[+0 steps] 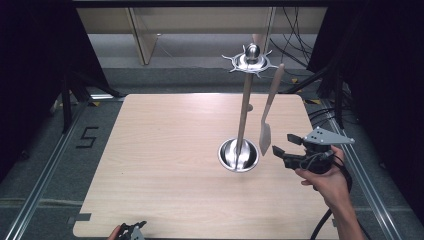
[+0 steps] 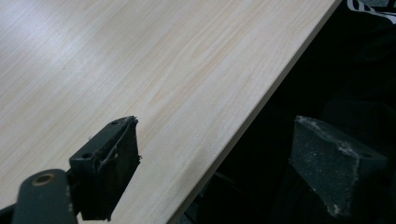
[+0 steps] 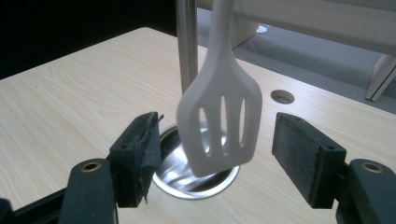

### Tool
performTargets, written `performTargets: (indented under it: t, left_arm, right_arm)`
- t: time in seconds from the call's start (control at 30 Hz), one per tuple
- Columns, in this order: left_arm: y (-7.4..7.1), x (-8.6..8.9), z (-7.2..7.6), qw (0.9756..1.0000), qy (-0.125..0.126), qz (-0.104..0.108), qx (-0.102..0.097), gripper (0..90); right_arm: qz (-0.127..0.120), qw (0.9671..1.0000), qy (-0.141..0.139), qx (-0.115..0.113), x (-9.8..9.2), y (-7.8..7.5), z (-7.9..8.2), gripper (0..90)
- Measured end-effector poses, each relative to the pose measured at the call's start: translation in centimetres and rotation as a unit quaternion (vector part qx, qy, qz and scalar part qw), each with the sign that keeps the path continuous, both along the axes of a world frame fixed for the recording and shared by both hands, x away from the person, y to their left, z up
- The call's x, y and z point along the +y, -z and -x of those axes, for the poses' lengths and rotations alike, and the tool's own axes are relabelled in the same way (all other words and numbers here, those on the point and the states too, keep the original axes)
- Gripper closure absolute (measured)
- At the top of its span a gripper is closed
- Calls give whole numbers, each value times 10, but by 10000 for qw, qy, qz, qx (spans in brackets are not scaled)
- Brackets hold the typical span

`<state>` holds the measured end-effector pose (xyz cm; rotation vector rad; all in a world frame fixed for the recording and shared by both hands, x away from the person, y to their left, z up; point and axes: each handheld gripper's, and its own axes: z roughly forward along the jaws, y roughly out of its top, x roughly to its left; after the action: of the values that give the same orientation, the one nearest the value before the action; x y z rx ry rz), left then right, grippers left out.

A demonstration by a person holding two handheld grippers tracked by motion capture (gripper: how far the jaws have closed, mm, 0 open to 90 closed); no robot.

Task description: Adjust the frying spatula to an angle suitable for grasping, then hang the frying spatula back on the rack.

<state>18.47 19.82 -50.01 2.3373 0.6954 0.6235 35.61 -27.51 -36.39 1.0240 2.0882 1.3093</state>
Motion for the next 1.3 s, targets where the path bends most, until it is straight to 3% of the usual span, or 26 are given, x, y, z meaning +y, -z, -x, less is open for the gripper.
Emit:
performTargets:
  t: [0.13,0.27,0.3,0.33,0.43,0.47,0.57,0.6,0.63,0.67,0.73,0.77,0.8,0.93,0.97,1.03,1.07,1.17,1.3]
  left_arm:
    - [0,0,1,9999,-58,93,-3,149]
    - [-2,1,1,10000,1,3,39,149]
    - [0,0,2,9998,-86,153,-12,149]
    - [0,0,0,10000,-73,65,6,149]
    - [-1,1,0,10000,-34,12,45,149]
    - [0,-1,-1,9998,-78,163,32,149]
    - [-2,-1,1,10000,-39,78,21,149]
    - [0,-2,3,9998,-80,191,19,149]
    - [-1,0,2,10000,10,13,23,149]
    - [-1,-1,3,10000,-39,65,23,149]
    - [-2,0,4,10000,-2,43,19,149]
    - [-1,-2,5,9998,-59,167,-1,149]
    - [-3,-1,4,10000,17,54,-26,149]
    - [1,-2,3,9998,-57,166,-20,149]
    - [1,-1,3,9999,-22,136,-28,149]
    - [2,-2,2,9999,-17,94,-33,149]
    - [0,-1,3,10000,2,64,-27,149]
    - [0,-2,4,9999,-23,113,-110,149]
    - [-1,1,5,9998,-66,153,-131,149]
  right_arm:
    - [-42,10000,51,0,0,4,3,329]
    - [0,10000,-22,24,-2,6,4,324]
    - [-13,10000,-35,6,-3,7,3,323]
    - [6,9999,-51,95,-3,8,4,322]
    - [-23,10000,-31,7,-3,13,3,320]
    - [23,9998,-43,210,-2,16,4,319]
    - [58,9998,-87,165,-2,21,3,320]
    - [53,9997,-94,228,-2,23,4,327]
    - [76,9996,-96,248,-2,24,6,326]
    - [144,9997,-124,135,-2,25,5,326]
    - [166,9996,-70,207,-2,25,8,323]
    - [114,9996,-8,260,-1,26,10,321]
    - [116,9997,-39,232,-2,26,10,319]
    - [198,9995,-76,240,-5,30,11,318]
    - [94,9992,5,387,-4,31,12,318]
    - [92,9996,-33,283,-6,34,10,318]
    - [77,9992,7,397,-6,35,12,318]
    - [81,9991,11,420,-7,37,12,318]
    - [-98,9989,-45,449,-5,43,13,318]
